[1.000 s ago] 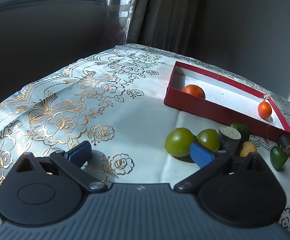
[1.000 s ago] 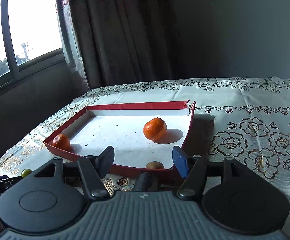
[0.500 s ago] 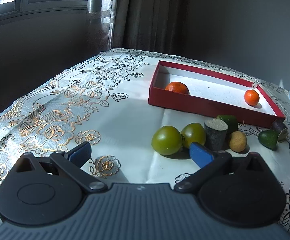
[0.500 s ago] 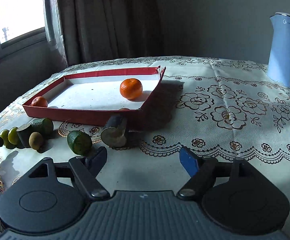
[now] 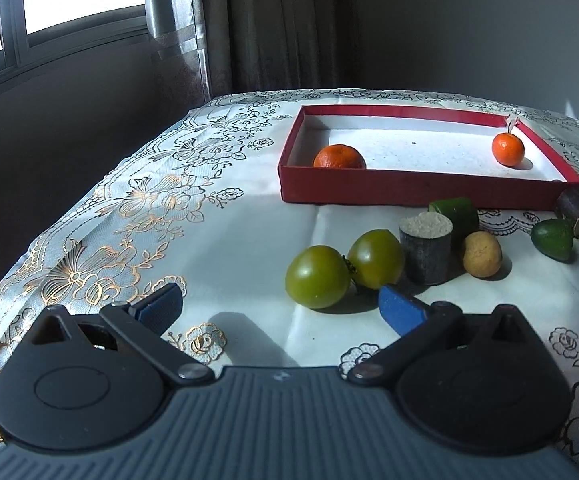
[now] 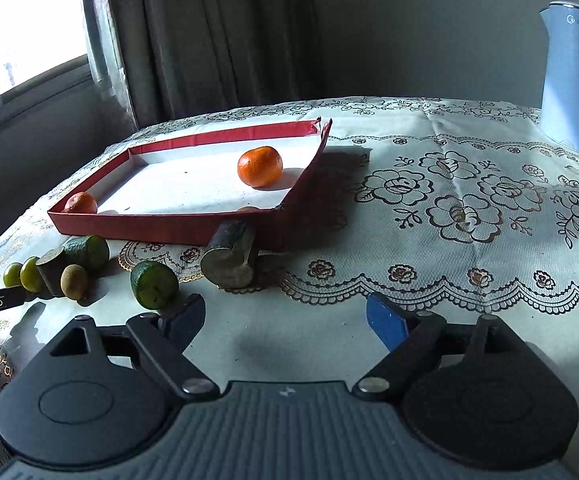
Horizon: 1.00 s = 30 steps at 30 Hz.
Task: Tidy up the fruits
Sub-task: 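Move the left gripper toward the green tomatoes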
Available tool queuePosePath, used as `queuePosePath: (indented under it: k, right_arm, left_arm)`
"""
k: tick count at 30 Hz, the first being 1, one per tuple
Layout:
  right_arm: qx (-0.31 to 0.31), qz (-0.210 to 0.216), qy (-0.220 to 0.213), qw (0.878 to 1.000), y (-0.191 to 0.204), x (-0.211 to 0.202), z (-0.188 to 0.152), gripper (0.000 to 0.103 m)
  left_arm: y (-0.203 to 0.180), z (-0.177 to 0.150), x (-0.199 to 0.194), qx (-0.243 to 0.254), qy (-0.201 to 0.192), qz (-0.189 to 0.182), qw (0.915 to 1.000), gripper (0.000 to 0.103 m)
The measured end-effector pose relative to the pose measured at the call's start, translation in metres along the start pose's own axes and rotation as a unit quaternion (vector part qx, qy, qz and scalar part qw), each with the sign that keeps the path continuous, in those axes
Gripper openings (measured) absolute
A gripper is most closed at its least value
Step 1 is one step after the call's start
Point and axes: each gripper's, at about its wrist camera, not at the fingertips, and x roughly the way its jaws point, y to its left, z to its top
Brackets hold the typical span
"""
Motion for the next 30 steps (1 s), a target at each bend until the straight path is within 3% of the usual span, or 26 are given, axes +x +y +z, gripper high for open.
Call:
queuePosePath:
  k: [4,18,30]
  right_arm:
    - [0.001,0.001,0.000,1.000,0.000,0.000,0.000,0.089]
    - [0.001,0.002,0.001,1.000,0.000,0.001,0.000,0.090]
    - [-0.001,0.002,0.002,1.000,0.001,0.001,0.000,0.092]
  left_arm:
    - [0.003,0.004,0.009,-0.006,0.018,0.008,0.9998,0.103]
    - [0.005,0.019,0.030,-0.018,0.023,0.028,0.9992,0.103]
    - [0.010,0.022,0.036,-0.033,0.028,0.018,0.9989,0.103]
